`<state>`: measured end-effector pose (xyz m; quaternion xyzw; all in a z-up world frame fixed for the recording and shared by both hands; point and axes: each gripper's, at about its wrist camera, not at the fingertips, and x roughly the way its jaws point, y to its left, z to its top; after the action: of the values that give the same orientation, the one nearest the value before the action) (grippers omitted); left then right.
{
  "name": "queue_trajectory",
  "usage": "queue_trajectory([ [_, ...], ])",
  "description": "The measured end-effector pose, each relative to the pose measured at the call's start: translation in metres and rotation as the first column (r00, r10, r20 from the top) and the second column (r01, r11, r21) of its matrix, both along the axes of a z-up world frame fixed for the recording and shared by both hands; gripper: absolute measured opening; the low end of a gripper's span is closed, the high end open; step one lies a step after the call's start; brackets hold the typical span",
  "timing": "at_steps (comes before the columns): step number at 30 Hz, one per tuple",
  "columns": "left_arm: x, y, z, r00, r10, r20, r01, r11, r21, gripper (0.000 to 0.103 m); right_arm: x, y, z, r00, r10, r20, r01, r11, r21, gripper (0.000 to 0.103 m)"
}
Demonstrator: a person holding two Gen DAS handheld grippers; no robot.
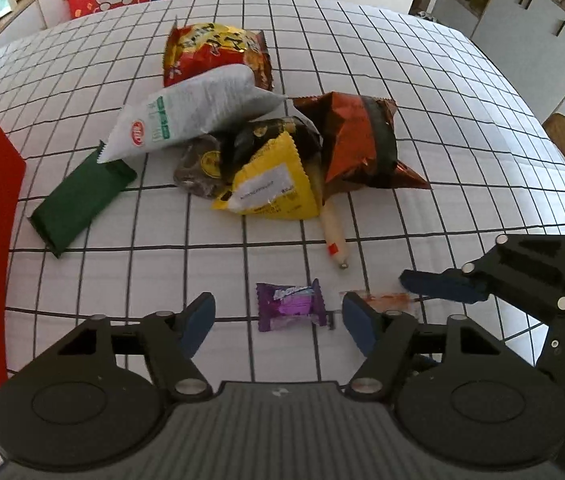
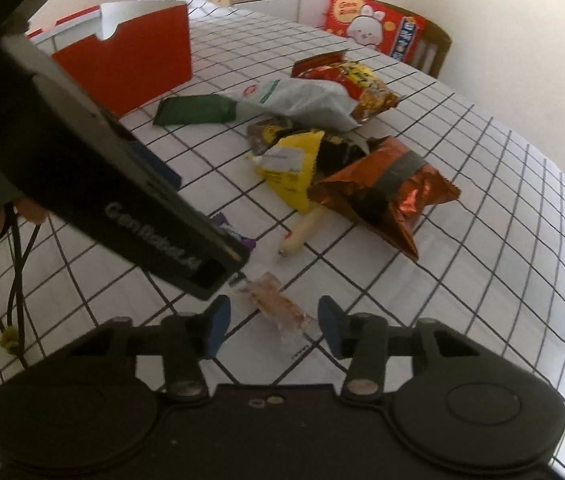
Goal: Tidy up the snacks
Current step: 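Grasp the purple candy with the left tool while the right tool grasps the wrapped stick snack, then carry the purple candy and stick snack with both tools over the red box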
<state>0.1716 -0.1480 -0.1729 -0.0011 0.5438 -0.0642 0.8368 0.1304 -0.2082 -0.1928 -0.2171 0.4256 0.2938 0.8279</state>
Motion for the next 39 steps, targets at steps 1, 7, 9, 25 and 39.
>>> queue_trajectory([
  [1,0.001,-0.001,-0.001,1.0,0.001,-0.004,-0.001,1.0,0.0,0.066,0.0,0.0,-0.001,1.0,0.006,0.0,-0.006,1.0,0.001,0.037],
  [7,0.0,-0.008,-0.005,1.0,-0.006,0.005,0.006,1.0,0.016,0.045,0.001,-0.004,-0.001,1.0,0.003,-0.006,-0.003,1.0,0.021,0.031],
  [9,0.001,-0.007,-0.004,1.0,-0.003,0.01,0.003,1.0,0.017,0.036,0.0,-0.004,-0.001,1.0,0.004,-0.007,-0.003,1.0,0.023,0.028],
  [25,-0.012,0.002,0.004,0.999,0.018,0.039,-0.018,1.0,-0.009,0.019,-0.008,-0.018,0.005,0.983,-0.178,-0.044,0.181,0.981,0.064,0.015],
  [39,-0.055,0.039,0.057,0.988,0.093,0.122,-0.09,0.995,-0.03,0.019,-0.029,-0.002,0.056,0.969,-0.241,-0.053,0.246,0.958,0.151,0.016],
])
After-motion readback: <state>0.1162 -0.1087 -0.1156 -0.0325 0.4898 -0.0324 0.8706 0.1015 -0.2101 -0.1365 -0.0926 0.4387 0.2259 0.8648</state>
